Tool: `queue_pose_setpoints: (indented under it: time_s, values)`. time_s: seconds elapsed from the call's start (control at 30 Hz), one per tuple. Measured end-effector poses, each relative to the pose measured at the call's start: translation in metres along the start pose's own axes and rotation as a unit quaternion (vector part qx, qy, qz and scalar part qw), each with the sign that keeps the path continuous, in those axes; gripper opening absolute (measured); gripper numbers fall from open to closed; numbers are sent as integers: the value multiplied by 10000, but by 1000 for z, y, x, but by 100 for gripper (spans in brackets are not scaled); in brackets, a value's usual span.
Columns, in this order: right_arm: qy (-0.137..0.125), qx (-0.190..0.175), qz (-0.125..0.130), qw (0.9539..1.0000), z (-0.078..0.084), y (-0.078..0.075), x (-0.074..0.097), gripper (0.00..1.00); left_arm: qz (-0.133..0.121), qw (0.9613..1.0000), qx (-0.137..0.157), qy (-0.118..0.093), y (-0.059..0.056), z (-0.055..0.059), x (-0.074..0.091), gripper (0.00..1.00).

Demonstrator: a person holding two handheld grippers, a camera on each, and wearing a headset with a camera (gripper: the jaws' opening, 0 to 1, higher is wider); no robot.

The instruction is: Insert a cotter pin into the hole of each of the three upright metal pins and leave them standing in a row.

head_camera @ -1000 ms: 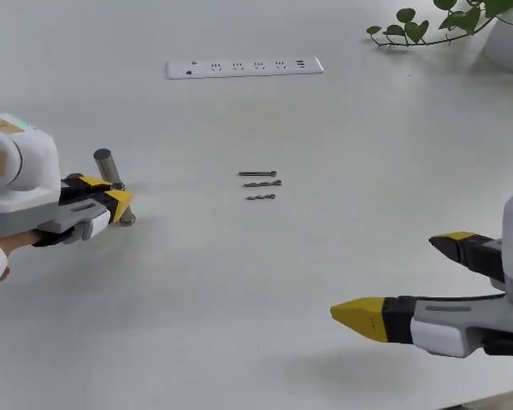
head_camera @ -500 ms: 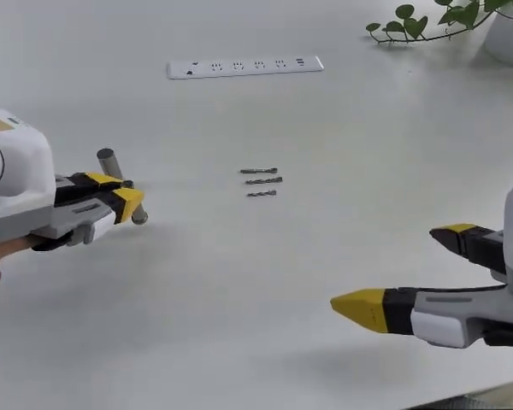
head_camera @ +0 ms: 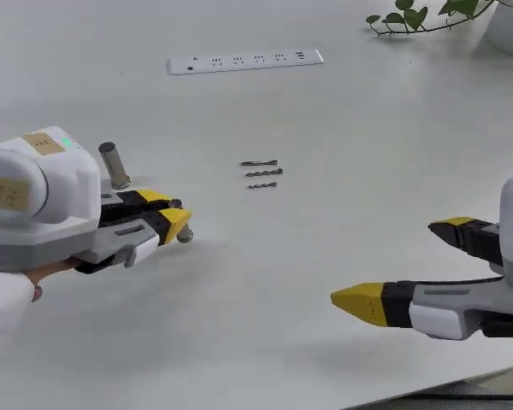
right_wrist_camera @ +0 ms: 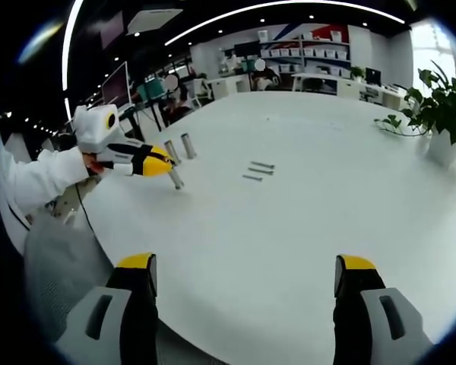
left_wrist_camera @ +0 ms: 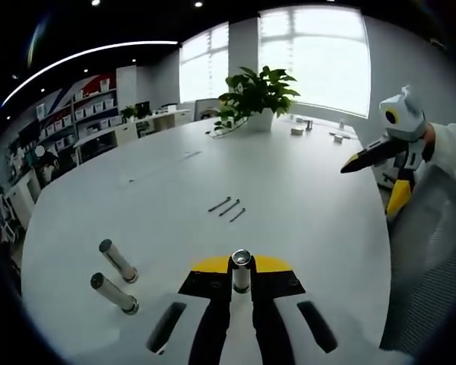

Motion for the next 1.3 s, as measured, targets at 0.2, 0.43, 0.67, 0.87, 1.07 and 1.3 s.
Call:
queue_pose_setpoints:
  time_s: [0.2, 0.43, 0.67, 0.87, 1.07, 1.3]
  values:
    - [-3, -3, -31, 10000, 2, 0, 0, 95, 428, 9986, -320, 20, -14, 3, -6, 5]
    - [18, 114, -56, 9999, 1, 0, -3, 94, 702, 9961, -493, 187, -25, 8, -16, 5]
    - [13, 101, 14, 9999, 0, -2, -4, 94, 751, 9951, -591, 249, -29, 9, -17, 5]
    - [-28, 60, 41, 10000, 0, -3, -3, 94, 766, 9946, -661, 240, -29, 8, -17, 5]
    - [0, 47, 51, 10000, 1, -3, -3, 94, 747, 9953, -587, 183, -29, 10, -17, 6]
    - [-87, 7, 91, 9999, -1, -3, -2, 94, 849, 9963, -93, -56, -30, 9, -13, 16]
Point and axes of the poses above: the centre of the closed fingertips' face, and the gripper's own axes: x roughly backward along the fingers, y roughly to its left, z roughly out of its underside, the point moved 10 cm from there along x, roughly backward along the fingers, and after that the axes turned 1 degree about x, right-handed, at the moved point
